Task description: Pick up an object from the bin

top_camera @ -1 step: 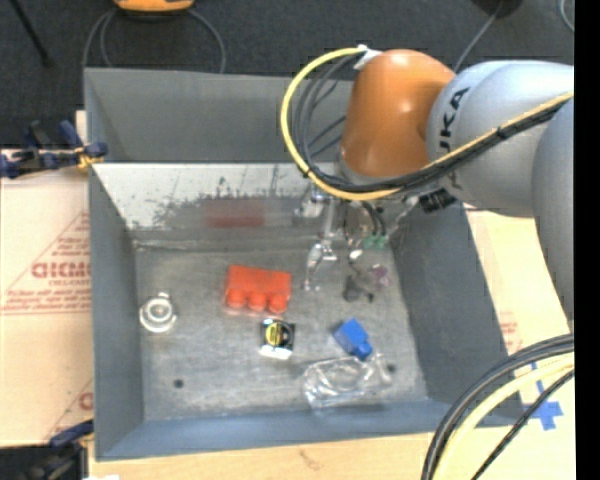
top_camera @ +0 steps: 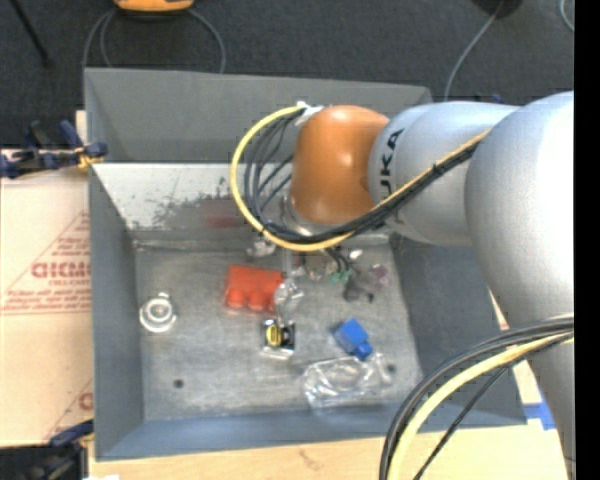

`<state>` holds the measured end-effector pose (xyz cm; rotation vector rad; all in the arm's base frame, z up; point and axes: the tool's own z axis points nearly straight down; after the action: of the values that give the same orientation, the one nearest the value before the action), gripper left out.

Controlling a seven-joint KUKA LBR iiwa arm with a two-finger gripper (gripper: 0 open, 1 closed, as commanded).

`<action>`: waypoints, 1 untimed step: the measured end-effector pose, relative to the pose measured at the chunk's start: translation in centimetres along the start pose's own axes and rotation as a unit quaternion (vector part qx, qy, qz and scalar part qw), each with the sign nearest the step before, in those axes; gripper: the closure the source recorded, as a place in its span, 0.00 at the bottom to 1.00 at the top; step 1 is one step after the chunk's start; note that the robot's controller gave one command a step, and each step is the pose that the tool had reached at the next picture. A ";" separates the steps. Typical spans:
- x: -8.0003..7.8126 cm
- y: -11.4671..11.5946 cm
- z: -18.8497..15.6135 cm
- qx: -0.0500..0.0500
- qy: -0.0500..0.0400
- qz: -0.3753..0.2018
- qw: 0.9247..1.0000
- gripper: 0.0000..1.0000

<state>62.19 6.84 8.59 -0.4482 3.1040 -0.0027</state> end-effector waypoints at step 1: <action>0.1 0.1 0.1 -0.001 0.000 0.002 1.000 1.00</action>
Offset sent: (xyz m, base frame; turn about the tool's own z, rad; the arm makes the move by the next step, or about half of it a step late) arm 0.0000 0.0000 0.0000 0.0000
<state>62.11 6.87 8.48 -0.4435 3.1056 0.0011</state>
